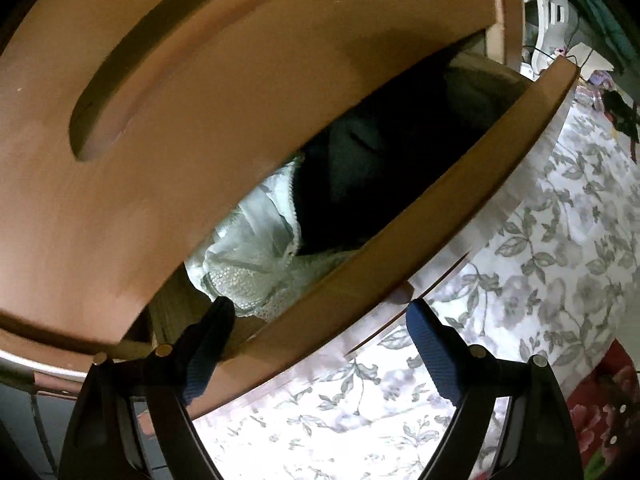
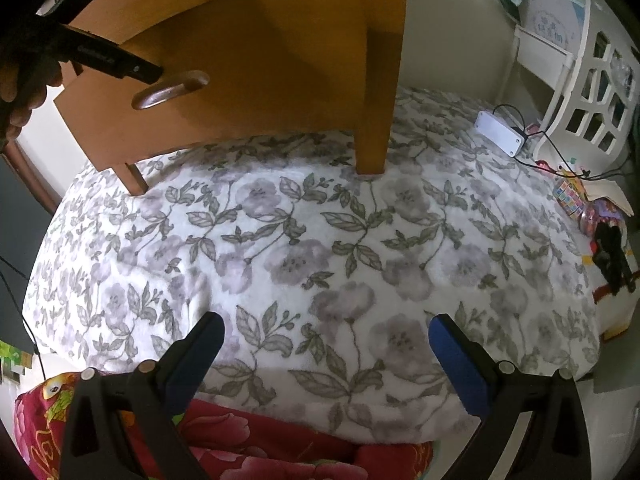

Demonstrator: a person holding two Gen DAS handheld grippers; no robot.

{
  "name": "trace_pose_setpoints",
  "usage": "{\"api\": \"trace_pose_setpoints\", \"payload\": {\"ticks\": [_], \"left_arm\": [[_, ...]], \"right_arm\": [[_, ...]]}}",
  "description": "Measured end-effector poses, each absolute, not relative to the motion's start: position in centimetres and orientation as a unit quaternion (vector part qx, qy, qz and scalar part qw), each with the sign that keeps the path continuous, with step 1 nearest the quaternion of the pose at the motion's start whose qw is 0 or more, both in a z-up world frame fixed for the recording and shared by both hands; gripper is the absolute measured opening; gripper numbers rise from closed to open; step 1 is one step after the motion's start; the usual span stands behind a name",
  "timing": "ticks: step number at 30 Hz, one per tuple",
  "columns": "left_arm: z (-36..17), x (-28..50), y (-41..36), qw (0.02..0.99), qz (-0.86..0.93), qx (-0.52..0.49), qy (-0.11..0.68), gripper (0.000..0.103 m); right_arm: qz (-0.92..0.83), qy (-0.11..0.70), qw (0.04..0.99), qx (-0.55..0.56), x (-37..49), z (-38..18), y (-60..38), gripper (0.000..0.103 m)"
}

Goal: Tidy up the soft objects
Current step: 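Hook the lower drawer handle with the left tool and pull it open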

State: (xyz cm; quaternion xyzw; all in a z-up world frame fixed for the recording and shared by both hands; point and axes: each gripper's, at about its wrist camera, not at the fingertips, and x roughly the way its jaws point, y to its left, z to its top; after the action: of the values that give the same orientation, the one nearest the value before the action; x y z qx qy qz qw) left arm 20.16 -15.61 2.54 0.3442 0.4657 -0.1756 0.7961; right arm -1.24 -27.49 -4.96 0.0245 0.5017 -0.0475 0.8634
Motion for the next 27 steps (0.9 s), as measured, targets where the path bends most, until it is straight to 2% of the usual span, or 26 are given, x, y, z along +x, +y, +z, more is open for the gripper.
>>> {"api": "trace_pose_setpoints", "payload": {"ticks": [8,27], "left_arm": [[1.4,17.8,-15.1,0.785,-0.188,0.357,0.470,0.088],[4.5,11.0,-13.7,0.766,-0.220,0.363,0.482,0.088]], "right_arm": [[-0.043,0.493,0.869,0.015,-2.8,-3.5,-26.7,0.103],[-0.036,0.478,0.878,0.003,-5.9,-1.2,-24.9,0.103]]}}
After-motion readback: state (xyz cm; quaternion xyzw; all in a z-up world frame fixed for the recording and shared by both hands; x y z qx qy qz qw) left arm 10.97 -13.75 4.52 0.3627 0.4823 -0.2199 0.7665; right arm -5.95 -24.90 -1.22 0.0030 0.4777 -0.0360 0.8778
